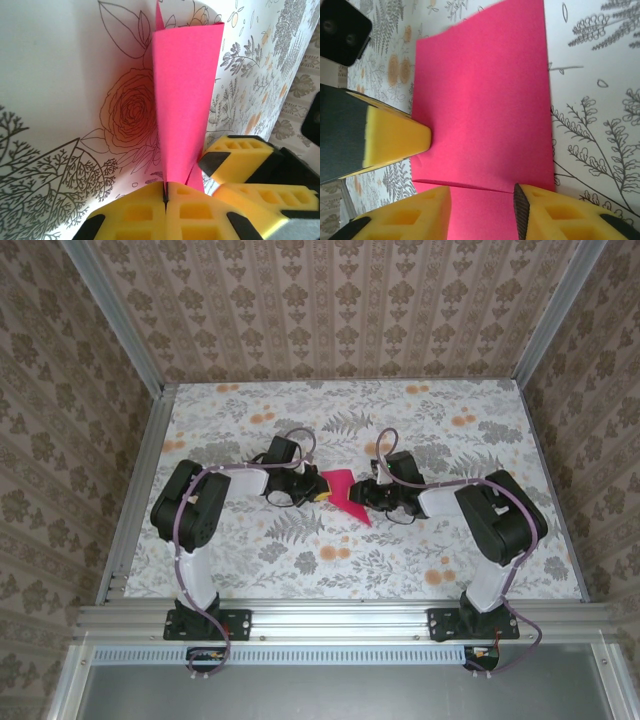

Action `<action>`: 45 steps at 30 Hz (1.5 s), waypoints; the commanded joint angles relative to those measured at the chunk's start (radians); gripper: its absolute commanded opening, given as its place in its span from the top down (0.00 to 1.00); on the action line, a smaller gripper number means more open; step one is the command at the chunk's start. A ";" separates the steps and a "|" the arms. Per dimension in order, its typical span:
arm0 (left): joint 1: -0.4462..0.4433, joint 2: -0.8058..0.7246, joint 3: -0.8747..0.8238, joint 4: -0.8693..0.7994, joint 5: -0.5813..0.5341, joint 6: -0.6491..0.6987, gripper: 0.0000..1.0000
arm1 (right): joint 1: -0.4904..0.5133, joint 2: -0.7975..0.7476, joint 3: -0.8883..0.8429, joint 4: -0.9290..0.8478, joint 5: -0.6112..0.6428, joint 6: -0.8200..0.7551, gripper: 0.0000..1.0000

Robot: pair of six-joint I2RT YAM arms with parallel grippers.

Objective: Fold a paper plane with a square sheet of paper (pick it up from the middle)
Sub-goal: Fold the wing for the fifth time at the center of the table.

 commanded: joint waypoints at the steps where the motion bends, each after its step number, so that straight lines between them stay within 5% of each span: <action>1: -0.008 -0.036 -0.015 0.006 -0.019 -0.012 1.00 | -0.001 -0.100 -0.019 -0.019 0.054 -0.128 0.53; 12: -0.025 -0.062 0.039 -0.123 -0.034 0.013 1.00 | 0.218 -0.296 -0.085 -0.108 0.458 -0.571 0.44; 22: -0.017 -0.116 0.056 -0.229 -0.039 0.033 1.00 | 0.397 -0.249 -0.125 -0.025 0.588 -0.853 0.48; 31: -0.015 -0.127 0.060 -0.239 -0.032 0.011 1.00 | 0.499 -0.117 -0.158 0.165 0.778 -0.938 0.59; 45: -0.007 -0.126 0.053 -0.242 -0.034 0.004 1.00 | 0.530 -0.035 -0.193 0.386 0.960 -0.996 0.66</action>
